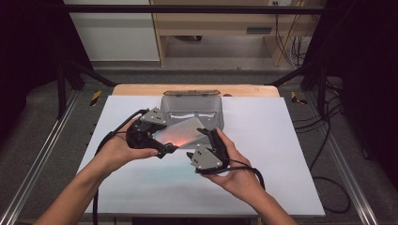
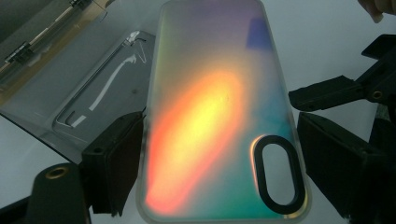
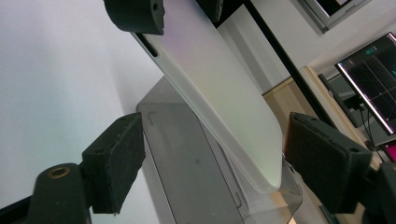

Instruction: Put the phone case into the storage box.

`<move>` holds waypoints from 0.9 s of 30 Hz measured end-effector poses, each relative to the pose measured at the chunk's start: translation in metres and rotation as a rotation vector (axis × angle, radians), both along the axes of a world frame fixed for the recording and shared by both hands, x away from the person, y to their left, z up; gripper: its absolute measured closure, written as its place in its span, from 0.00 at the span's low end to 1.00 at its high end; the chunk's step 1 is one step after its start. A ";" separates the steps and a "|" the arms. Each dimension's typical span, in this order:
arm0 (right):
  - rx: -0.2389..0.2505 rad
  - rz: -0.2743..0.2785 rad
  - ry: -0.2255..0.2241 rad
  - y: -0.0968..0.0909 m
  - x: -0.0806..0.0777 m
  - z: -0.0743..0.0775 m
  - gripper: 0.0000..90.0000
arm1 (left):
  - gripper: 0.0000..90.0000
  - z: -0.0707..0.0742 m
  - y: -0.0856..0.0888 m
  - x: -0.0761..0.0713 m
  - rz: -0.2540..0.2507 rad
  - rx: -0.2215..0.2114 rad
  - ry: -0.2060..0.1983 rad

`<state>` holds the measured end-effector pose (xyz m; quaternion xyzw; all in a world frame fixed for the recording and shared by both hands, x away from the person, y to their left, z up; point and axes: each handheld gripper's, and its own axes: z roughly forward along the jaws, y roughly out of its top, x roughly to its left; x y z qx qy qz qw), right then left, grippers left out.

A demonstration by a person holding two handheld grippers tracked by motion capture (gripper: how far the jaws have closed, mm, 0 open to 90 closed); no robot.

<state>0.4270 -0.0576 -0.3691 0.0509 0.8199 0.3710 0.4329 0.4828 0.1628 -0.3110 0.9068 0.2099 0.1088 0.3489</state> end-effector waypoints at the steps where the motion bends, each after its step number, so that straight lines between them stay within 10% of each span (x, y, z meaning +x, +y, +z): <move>1: -0.002 0.002 -0.003 0.000 0.000 0.000 0.25 | 0.19 0.000 0.000 0.000 -0.002 -0.002 0.003; 27: -0.099 0.070 -0.092 0.020 -0.003 0.000 0.48 | 0.19 0.001 0.010 -0.001 -0.017 -0.007 0.037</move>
